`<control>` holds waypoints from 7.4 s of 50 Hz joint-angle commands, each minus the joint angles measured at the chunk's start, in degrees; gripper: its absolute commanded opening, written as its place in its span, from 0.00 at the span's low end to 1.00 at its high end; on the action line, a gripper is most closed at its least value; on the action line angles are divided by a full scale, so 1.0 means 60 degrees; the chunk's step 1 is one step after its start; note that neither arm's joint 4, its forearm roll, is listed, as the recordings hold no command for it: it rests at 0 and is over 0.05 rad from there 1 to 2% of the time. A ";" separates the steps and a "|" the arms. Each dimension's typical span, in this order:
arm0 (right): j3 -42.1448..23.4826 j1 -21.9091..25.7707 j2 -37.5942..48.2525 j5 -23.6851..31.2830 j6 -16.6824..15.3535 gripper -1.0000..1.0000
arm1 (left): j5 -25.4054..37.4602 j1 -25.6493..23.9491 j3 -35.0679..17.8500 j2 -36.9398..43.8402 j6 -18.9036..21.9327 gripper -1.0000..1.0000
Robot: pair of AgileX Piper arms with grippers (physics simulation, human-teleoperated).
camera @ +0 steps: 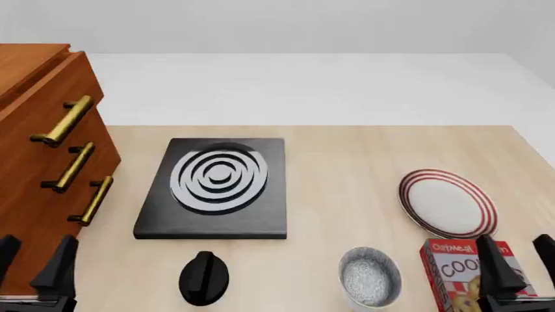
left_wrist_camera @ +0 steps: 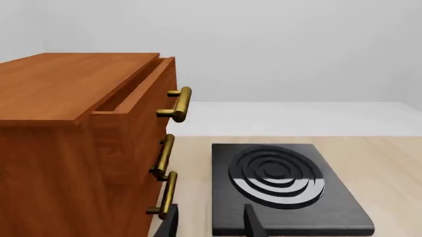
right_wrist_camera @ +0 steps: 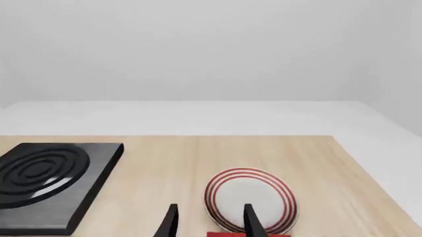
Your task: Pick the akita bowl on the ramekin and place it on the plate.
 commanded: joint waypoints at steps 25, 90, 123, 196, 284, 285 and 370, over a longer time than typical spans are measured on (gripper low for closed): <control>-0.2165 0.0348 0.0651 0.1723 -0.0007 1.00 | 0.0212 -0.0005 -0.0072 -0.0132 0.0001 1.00; -0.5093 0.3568 0.4170 0.7040 -0.2883 1.00 | 0.0211 -0.0002 -0.0072 -0.0132 0.0001 1.00; -0.6429 0.5288 0.7359 0.8112 -0.1428 1.00 | 0.0211 -0.0002 -0.0072 -0.0132 0.0001 1.00; -0.7551 0.4122 1.1739 0.7920 -0.2569 1.00 | 0.0212 -0.0003 -0.0072 -0.0132 0.0003 1.00; -0.5274 0.4999 1.1431 0.6119 -0.3008 0.00 | 0.0217 -0.0006 -0.0072 -0.0132 0.0003 1.00; -0.5317 0.5056 1.1335 0.6225 -0.2980 0.00 | 0.0218 -0.0006 -0.0072 -0.0132 0.0004 1.00; -1.1420 0.1408 1.2013 0.9260 -0.3253 0.00 | 0.0212 -0.0004 -0.0072 -0.0132 0.0000 1.00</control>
